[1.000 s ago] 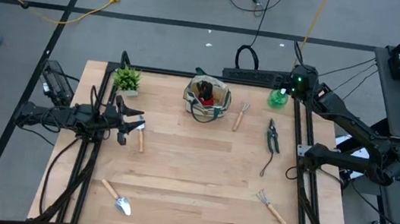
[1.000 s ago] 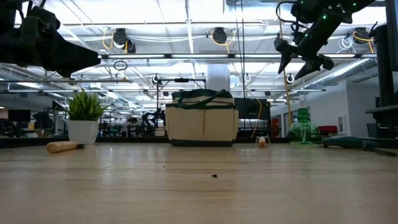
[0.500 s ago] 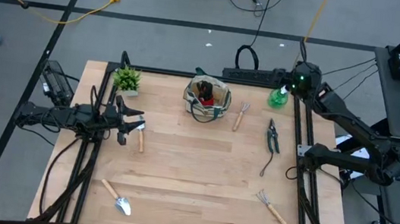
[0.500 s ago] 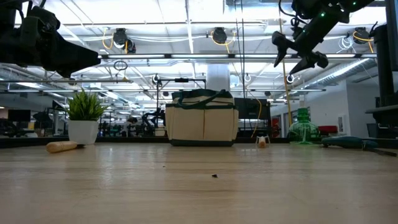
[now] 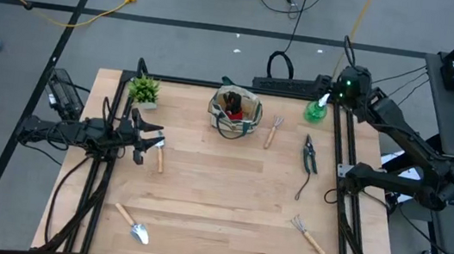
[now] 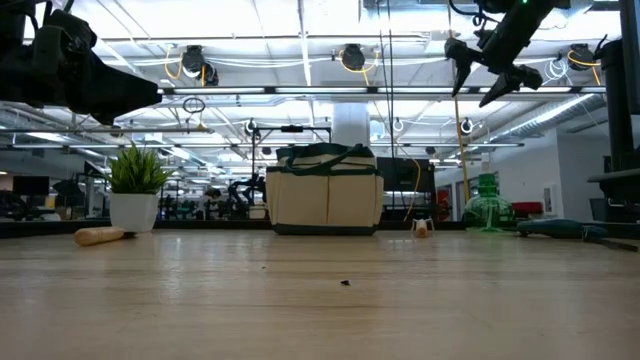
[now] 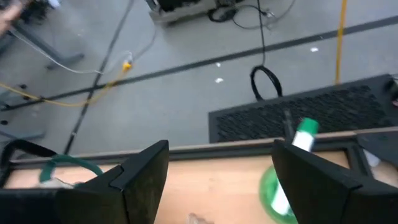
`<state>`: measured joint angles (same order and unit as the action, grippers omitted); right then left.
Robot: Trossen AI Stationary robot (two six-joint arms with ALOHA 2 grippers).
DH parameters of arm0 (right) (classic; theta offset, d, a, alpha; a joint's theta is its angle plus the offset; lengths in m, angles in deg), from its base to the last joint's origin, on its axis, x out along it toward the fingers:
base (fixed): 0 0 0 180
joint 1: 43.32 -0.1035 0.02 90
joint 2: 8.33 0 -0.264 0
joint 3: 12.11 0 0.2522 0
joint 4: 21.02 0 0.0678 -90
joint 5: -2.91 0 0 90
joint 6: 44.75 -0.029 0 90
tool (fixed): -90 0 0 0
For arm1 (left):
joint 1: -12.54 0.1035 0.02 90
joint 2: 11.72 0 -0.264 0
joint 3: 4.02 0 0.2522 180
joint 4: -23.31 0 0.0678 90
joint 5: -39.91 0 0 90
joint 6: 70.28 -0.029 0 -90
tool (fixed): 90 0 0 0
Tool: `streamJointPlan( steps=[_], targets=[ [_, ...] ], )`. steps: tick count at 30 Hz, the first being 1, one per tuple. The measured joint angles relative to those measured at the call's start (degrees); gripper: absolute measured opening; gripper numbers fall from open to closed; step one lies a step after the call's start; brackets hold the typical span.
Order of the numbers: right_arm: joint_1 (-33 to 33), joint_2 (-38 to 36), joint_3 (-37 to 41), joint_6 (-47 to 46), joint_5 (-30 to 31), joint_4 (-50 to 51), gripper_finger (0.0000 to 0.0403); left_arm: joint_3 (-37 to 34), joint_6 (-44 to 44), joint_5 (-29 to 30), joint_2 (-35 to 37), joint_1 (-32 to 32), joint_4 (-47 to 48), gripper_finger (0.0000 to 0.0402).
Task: Pick & Place Garden tools in Gardening bag
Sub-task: Put the green spray bottle into the gardening bag
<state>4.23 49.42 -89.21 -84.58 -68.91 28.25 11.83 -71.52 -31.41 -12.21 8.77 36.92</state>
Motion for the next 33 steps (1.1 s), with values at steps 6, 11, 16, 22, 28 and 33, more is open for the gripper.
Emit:
streamJointPlan(
  steps=[6, 11, 16, 22, 28, 33],
  targets=[
    [0.2, 0.7, -0.1, -2.9, 2.9, 7.8, 0.0279, 0.0, 0.0, 0.0, 0.0, 0.0, 0.0, 0.017],
    [0.9, 3.3, -0.1, -4.2, 2.8, 10.1, 0.0279, 0.0, 0.0, 0.0, 0.0, 0.0, 0.0, 0.017],
    [1.6, 6.7, -0.1, -4.8, 2.9, 9.1, 0.0279, 0.0, 0.0, 0.0, 0.0, 0.0, 0.0, 0.017],
    [3.9, 10.3, -0.1, -6.8, 2.9, 9.7, 0.0279, 0.0, 0.0, 0.0, 0.0, 0.0, -0.1, 0.017],
    [5.3, 12.4, -0.1, -7.5, 2.9, 9.3, 0.0279, 0.0, -0.4, 0.0, 0.0, 0.0, 0.0, 0.017],
    [5.4, 14.3, -0.1, -7.5, 2.8, 8.5, 0.0279, 0.0, -0.4, 0.0, 0.0, 0.0, -0.1, 0.017]
  ],
)
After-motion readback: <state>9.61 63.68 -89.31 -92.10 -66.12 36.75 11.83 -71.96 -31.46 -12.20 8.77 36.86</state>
